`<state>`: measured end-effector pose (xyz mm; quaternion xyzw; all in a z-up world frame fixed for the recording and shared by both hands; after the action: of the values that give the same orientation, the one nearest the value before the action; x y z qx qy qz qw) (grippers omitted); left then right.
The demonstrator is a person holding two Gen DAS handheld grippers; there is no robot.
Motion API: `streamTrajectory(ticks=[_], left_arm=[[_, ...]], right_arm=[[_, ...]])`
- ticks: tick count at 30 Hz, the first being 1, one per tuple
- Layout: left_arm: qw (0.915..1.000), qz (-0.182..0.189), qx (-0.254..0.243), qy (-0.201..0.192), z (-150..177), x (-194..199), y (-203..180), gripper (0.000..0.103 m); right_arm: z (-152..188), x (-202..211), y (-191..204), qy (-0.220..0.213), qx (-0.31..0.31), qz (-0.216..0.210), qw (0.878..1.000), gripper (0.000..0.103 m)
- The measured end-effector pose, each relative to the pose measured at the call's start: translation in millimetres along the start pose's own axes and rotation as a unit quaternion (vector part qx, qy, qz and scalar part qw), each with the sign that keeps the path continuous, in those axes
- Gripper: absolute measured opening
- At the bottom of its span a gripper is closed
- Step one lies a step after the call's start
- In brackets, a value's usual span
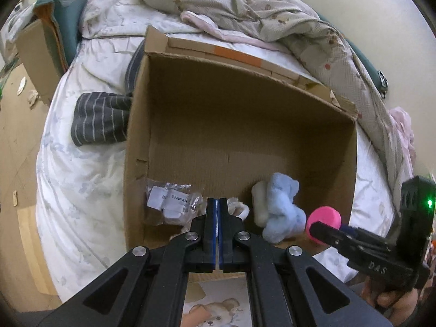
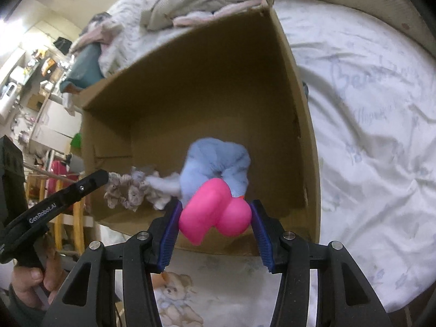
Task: Organize soft objects
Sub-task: 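Carry the scrunchie and the pink duck up and over into the box, then open both tools to drop the scrunchie and duck into the box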
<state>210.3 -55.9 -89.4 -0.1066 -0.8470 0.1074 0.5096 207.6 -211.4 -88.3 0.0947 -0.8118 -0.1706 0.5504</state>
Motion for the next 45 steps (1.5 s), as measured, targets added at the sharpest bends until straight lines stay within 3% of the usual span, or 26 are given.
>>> streamTrajectory(ticks=[26,29,35,37,39,45], left_arm=[[0.999,-0.033,-0.028,-0.009,9.3,8.8,-4.0,0.002],[0.9983,-0.044,-0.036,-0.014,9.6,11.5,-4.7,0.004],[0.9983,-0.041,-0.035,-0.021,9.0,19.3,-7.9,0.038],[0.9976,-0.046,-0.038,-0.034,7.5,27.0,-8.2,0.058],[0.9969,-0.052,-0.039,-0.045,7.0,33.4,-7.6,0.063],[0.995,-0.067,-0.058,-0.046,18.9,42.3,-2.6,0.063]], right_arm=[[-2.9,-5.5,-7.7,-0.006,-0.013,0.006,1.0,0.054],[-5.1,-1.5,-7.5,-0.017,-0.012,0.008,1.0,0.067],[-9.7,10.1,-2.7,-0.039,-0.007,-0.004,0.999,0.07],[-10.3,13.9,-0.3,-0.046,-0.002,-0.004,0.999,0.07],[-9.8,16.6,2.7,-0.05,0.003,-0.005,0.999,0.071],[-4.2,23.2,5.7,-0.053,0.012,-0.003,0.998,0.074]])
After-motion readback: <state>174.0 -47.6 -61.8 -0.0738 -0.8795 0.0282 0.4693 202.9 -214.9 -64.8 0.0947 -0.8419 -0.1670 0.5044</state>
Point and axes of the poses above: each gripper's, at about its wrist camera, not at the fingertips, and x roughly against the way its jaws point, y to its left, z to its underside, the point moved 7 cm from there along -x, roughly the way its jaws point, and after that the axes turned 6 degrees about -y, right-handed, at the moved point
